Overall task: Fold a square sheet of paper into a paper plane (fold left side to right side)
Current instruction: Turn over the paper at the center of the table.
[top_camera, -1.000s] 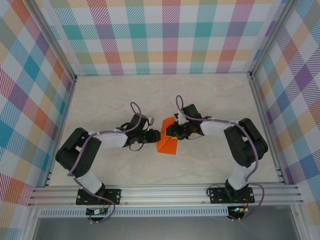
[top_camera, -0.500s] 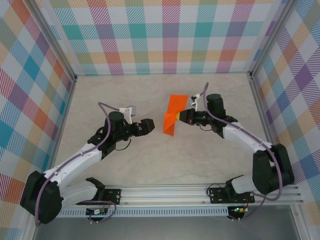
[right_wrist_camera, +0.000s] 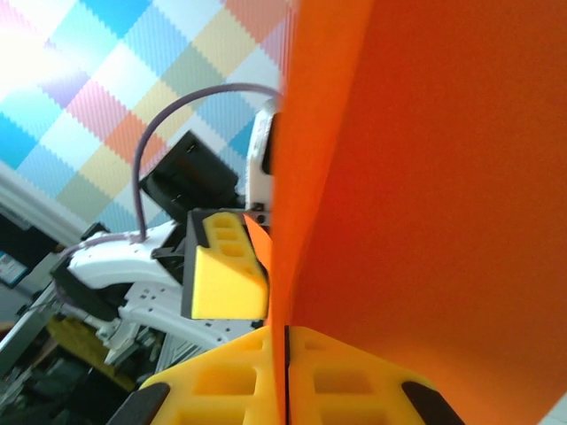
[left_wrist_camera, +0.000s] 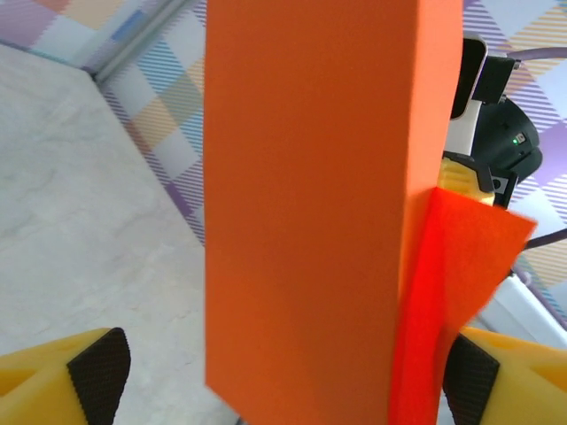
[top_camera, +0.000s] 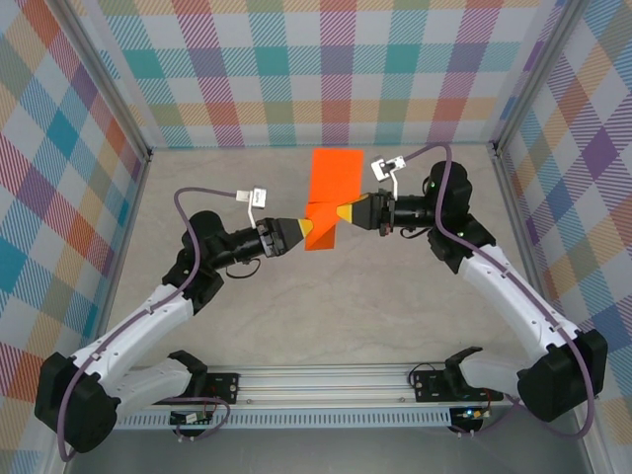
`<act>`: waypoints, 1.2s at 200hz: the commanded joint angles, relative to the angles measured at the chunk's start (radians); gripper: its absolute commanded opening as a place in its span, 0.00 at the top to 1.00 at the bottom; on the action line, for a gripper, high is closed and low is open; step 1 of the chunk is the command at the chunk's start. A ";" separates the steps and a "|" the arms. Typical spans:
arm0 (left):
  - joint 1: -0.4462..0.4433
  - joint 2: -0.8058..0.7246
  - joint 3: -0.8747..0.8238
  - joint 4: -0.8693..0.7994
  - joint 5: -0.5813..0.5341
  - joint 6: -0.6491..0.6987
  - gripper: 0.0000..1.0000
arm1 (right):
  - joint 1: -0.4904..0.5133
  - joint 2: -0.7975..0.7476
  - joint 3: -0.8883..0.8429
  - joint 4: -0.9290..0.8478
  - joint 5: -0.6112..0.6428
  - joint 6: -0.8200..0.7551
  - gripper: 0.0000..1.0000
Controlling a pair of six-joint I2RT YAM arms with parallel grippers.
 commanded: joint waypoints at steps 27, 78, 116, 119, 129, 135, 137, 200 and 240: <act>-0.054 -0.015 0.032 0.129 0.044 -0.016 0.30 | 0.031 -0.002 0.039 0.012 -0.029 0.014 0.92; -0.071 -0.036 0.034 0.138 0.024 -0.015 0.74 | 0.034 -0.016 0.024 -0.017 -0.021 0.004 0.90; -0.074 -0.045 0.029 0.066 -0.011 0.028 0.91 | 0.033 -0.047 0.026 -0.153 0.051 -0.080 0.75; -0.074 -0.045 0.028 0.053 -0.017 0.034 0.91 | 0.032 -0.052 0.028 -0.176 0.064 -0.093 0.73; -0.074 -0.050 0.032 -0.011 -0.040 0.068 0.94 | 0.032 -0.066 0.041 -0.279 0.130 -0.141 0.62; -0.075 -0.055 0.034 -0.065 -0.064 0.093 0.95 | 0.032 -0.076 0.048 -0.342 0.181 -0.179 0.59; -0.076 -0.056 0.037 -0.080 -0.071 0.101 0.96 | 0.033 -0.081 0.051 -0.364 0.198 -0.191 0.58; -0.330 0.077 0.232 -0.949 -0.907 0.462 1.00 | 0.026 -0.195 -0.010 -0.934 1.194 -0.303 0.00; -0.510 0.416 0.444 -1.325 -1.402 0.229 1.00 | 0.019 -0.362 -0.158 -0.923 1.423 -0.220 0.00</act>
